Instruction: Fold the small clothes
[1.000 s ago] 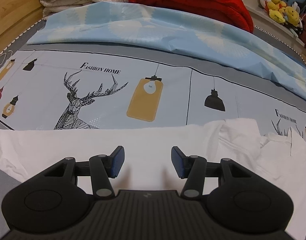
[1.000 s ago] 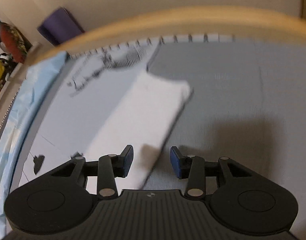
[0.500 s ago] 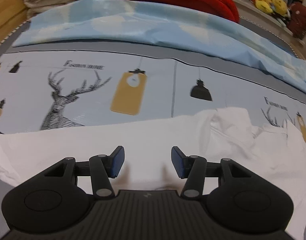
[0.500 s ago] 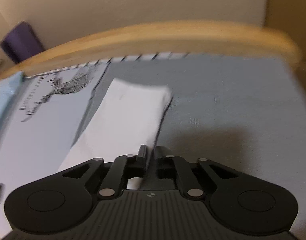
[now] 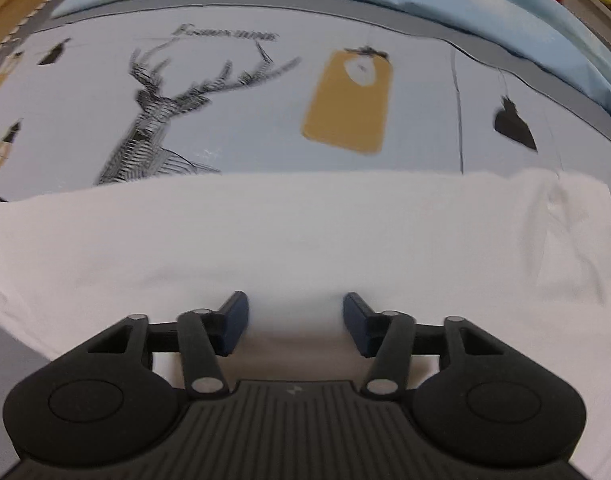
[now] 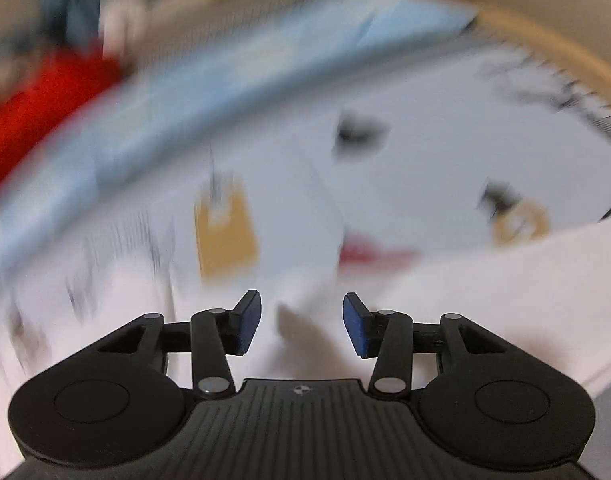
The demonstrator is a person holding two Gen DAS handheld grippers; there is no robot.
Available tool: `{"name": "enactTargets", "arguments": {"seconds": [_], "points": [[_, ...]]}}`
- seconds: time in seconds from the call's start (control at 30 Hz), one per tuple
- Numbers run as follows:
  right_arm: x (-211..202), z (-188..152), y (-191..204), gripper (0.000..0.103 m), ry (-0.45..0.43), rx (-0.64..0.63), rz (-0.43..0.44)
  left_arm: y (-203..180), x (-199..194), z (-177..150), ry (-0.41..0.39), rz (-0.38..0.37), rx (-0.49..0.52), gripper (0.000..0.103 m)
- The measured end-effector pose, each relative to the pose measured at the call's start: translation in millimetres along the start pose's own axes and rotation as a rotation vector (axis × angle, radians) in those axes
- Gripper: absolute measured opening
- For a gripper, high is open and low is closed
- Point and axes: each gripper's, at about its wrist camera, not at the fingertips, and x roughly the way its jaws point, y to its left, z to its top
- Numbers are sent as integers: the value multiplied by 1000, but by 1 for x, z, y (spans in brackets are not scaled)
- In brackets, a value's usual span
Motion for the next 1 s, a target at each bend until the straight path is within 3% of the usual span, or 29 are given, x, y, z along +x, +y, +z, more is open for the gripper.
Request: {"name": "enactTargets", "arguments": {"seconds": [0.13, 0.23, 0.4, 0.47, 0.53, 0.57, 0.6, 0.7, 0.73, 0.77, 0.83, 0.93, 1.0], "points": [[4, 1, 27, 47, -74, -78, -31, -23, -17, 13, -158, -135, 19, 53], [4, -1, 44, 49, -140, -173, -55, -49, -12, 18, -210, -246, 72, 53], [14, 5, 70, 49, -145, -197, 30, -100, 7, 21, -254, -339, 164, 64], [13, 0, 88, 49, -151, -258, 89, -115, 16, 16, -256, -350, 192, 64], [15, -5, 103, 49, -147, -319, 127, -125, 24, 12, -262, -333, 231, 51], [21, -7, 113, 49, -126, -350, 134, -128, 27, 10, -262, -333, 263, 19], [27, -9, 119, 49, -102, -370, 124, -130, 30, 9, -263, -336, 301, 8], [43, -12, 129, 43, -74, -369, 57, -126, 28, 8, -287, -311, 320, 2], [44, -12, 132, 20, -84, -358, 78, -123, 27, 9, -287, -311, 308, 2], [44, -12, 140, 12, -92, -365, 83, -121, 27, 10, -290, -310, 294, 2], [40, -14, 151, 11, -140, -394, 73, -118, 26, 13, -306, -296, 268, 1], [20, -7, 160, 12, -270, -346, 130, -113, 15, 16, -366, -273, 230, 1], [11, -4, 164, 17, -336, -340, 96, -104, 4, 17, -406, -256, 202, 4]]}}
